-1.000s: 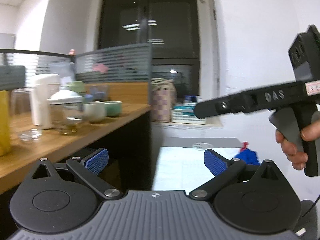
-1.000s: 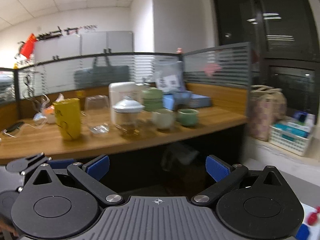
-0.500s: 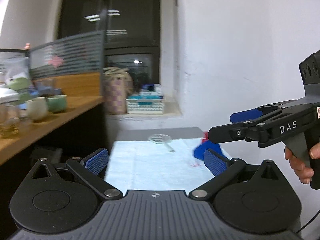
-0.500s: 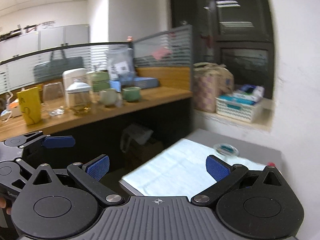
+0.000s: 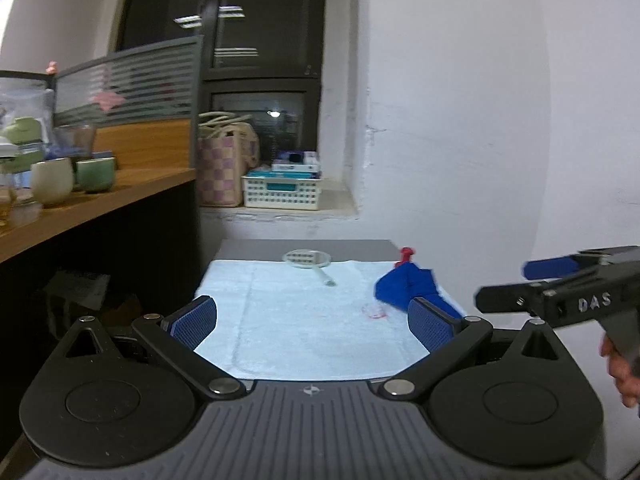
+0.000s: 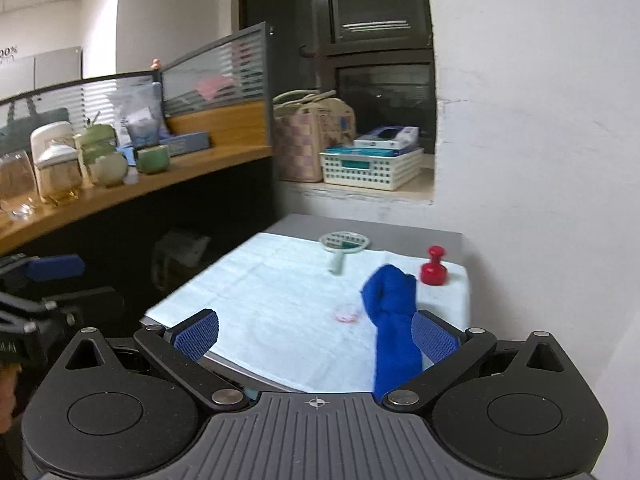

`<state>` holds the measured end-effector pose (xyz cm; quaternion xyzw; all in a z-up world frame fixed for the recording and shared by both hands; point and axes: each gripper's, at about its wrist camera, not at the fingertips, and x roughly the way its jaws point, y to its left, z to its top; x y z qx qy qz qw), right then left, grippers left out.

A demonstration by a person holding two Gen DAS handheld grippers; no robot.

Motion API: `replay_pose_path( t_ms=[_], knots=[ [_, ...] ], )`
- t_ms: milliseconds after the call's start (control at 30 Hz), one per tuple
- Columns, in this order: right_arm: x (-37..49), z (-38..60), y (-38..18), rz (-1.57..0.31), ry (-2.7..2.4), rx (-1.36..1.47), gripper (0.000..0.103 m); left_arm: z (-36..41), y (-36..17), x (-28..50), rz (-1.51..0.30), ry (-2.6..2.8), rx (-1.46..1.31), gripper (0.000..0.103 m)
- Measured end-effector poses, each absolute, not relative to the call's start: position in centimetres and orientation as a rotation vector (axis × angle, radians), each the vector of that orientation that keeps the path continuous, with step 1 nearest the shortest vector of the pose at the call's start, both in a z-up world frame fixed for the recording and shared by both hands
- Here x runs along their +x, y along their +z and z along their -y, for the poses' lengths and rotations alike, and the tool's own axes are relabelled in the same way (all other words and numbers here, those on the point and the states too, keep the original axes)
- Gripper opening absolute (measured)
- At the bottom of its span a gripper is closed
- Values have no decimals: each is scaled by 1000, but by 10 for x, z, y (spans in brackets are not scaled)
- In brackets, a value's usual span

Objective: Clean container

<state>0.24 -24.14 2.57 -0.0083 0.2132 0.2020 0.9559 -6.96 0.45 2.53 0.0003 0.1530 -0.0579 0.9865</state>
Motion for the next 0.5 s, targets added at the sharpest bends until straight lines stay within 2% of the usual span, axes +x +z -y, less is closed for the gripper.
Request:
replay_pose_path(
  t_ms=[500],
  knots=[
    [-17, 243, -11, -478, 333, 24, 103, -5, 12, -91, -350, -12, -15, 103]
  ],
)
